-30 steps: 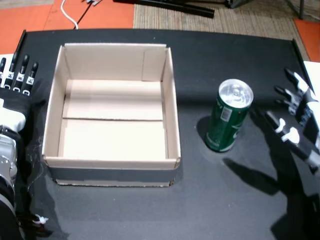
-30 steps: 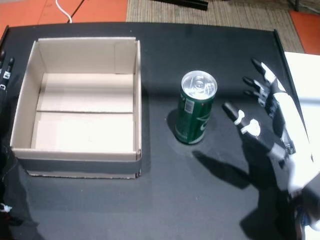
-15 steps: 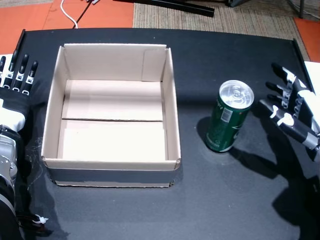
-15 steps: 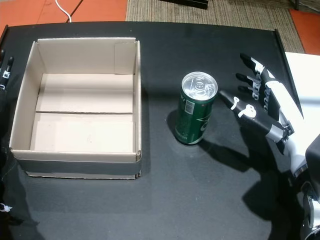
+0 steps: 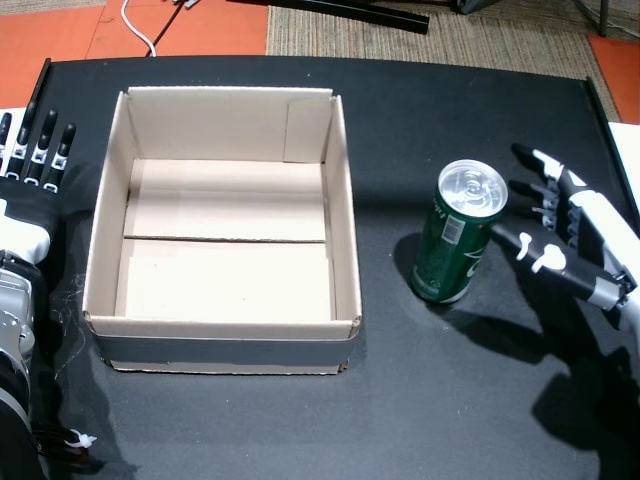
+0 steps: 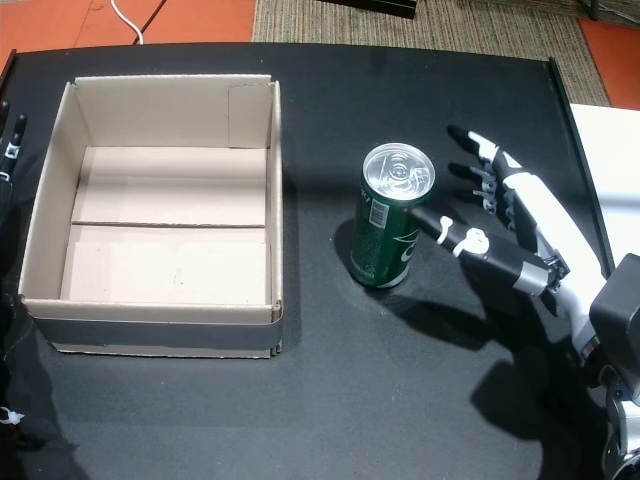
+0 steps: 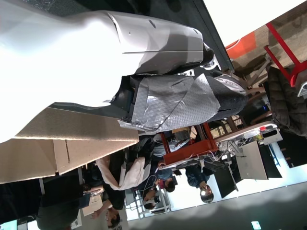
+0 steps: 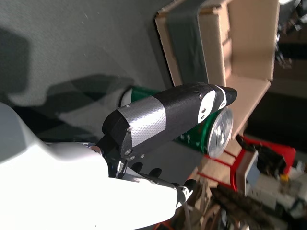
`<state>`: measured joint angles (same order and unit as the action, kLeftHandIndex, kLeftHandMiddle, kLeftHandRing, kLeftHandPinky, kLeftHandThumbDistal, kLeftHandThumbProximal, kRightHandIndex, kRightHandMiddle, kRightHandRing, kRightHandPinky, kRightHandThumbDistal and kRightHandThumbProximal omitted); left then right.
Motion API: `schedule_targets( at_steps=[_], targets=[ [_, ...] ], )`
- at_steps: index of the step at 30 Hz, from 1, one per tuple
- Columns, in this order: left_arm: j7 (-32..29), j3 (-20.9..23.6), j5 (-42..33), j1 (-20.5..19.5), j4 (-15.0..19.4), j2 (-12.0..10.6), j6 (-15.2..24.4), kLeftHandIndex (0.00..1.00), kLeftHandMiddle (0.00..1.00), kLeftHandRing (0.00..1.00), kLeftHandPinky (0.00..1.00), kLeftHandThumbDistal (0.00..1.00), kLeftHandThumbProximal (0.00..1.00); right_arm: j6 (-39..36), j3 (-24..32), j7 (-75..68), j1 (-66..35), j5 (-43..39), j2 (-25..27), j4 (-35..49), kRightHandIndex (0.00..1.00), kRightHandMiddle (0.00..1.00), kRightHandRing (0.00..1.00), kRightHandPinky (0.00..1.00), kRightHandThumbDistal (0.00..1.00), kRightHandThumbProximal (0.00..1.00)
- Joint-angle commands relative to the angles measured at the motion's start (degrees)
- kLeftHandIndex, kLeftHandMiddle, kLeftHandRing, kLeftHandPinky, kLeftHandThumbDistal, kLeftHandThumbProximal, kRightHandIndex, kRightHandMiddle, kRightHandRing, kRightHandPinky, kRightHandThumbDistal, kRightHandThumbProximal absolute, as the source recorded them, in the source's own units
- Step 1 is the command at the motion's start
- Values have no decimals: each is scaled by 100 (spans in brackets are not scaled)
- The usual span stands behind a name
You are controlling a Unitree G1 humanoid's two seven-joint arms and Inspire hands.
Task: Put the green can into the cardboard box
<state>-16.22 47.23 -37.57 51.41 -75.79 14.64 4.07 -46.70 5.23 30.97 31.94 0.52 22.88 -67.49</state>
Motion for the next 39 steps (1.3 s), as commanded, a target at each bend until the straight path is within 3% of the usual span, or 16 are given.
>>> schedule_targets(
  at_steps=[1,16,22,26,39],
  targets=[
    [-10,-5,25,-36,-42,8,19,65,63,71,93,0,100,-35,-75,15,48,93,67,10,92,96,100,100,100,59],
    [76,-16,41,-12,-46,4,43,66,63,71,92,0,100,354,-569,-497,699,748,63,-317,89,93,97,100,100,66],
    [17,14,7,-30,-47,-12,45,61,61,69,92,0,98,770,-807,-415,1186,987,-57,-519,89,93,97,100,100,58],
    [23,6,17,-32,-50,-7,36,60,59,67,91,0,99,962,-787,-255,1417,944,-146,-634,92,94,97,100,100,63],
    [-33,53,-13,-40,-50,-4,32,58,58,67,90,0,95,1363,-830,-97,1635,969,-267,-699,92,94,98,100,100,55]
  ],
)
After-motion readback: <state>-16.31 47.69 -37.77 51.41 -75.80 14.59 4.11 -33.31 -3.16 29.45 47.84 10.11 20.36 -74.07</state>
